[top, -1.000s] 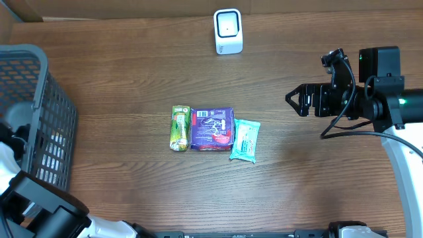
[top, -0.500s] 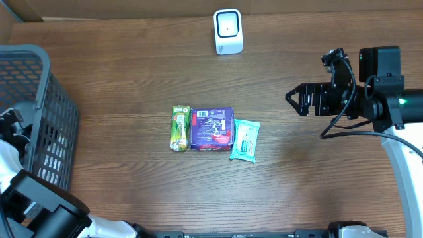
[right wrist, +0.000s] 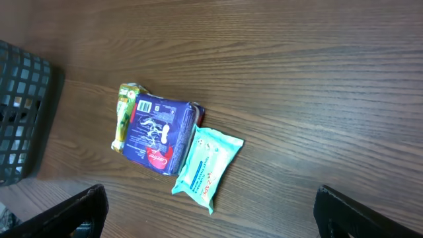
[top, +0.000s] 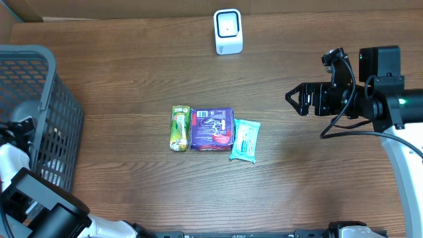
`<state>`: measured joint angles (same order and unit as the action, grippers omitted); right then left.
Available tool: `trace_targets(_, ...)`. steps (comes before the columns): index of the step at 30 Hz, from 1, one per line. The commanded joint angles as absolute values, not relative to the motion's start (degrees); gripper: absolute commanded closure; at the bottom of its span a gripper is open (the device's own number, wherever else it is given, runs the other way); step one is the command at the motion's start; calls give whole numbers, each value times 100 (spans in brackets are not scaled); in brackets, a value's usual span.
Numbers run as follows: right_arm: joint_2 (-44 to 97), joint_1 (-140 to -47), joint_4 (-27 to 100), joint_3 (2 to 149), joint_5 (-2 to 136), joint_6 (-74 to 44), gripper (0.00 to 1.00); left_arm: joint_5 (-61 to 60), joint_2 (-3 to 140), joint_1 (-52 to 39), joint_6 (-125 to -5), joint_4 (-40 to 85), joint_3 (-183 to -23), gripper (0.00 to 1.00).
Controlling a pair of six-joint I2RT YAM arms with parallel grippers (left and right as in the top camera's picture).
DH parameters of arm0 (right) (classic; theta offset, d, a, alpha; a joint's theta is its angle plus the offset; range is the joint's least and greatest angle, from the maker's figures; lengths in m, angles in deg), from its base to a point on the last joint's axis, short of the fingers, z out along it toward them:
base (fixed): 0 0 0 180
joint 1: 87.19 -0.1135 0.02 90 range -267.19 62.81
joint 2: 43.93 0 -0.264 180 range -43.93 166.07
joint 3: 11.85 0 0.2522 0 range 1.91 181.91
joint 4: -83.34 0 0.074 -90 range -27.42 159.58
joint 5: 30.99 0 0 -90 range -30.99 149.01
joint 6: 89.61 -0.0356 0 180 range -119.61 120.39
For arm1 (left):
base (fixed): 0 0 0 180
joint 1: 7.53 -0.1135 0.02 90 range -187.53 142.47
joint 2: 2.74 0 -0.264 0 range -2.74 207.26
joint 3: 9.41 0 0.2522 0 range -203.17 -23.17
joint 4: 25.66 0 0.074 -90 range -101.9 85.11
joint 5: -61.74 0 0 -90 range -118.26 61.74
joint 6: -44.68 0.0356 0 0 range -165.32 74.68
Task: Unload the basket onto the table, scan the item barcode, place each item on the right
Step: 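Reach the left gripper into the basket and grasp the white gold-capped tube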
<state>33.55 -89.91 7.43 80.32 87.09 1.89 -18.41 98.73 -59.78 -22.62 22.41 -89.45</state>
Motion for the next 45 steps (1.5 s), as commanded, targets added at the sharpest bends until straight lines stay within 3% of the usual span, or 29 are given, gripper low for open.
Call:
trace_targets(1,3341,-9013,778,8063,8711,184,0,-1904,9917,-5925,-2066,2160,-8735,25)
trace_targets(3,3339,-9013,778,8063,8711,184,0,-2053,9917,-5925,-2068,2081,-8696,32)
trace_targets(10,3339,-9013,778,8063,8711,182,0,-2206,9915,-5925,-2068,2046,-8691,78)
trace_targets(12,3339,-9013,776,8063,8711,182,0,-2206,9915,-5925,-2068,1935,-8694,96)
trace_targets(25,3341,-9013,776,8063,8711,184,0,-2223,9517,-5827,-2807,2272,-10171,96)
trace_targets(35,3339,-9013,774,8063,8713,178,0,-2556,8621,-4909,-3032,2473,-12516,96)
trace_targets(45,3341,-9013,774,8063,8713,160,0,-3135,7292,-4083,-3176,2503,-13102,96)
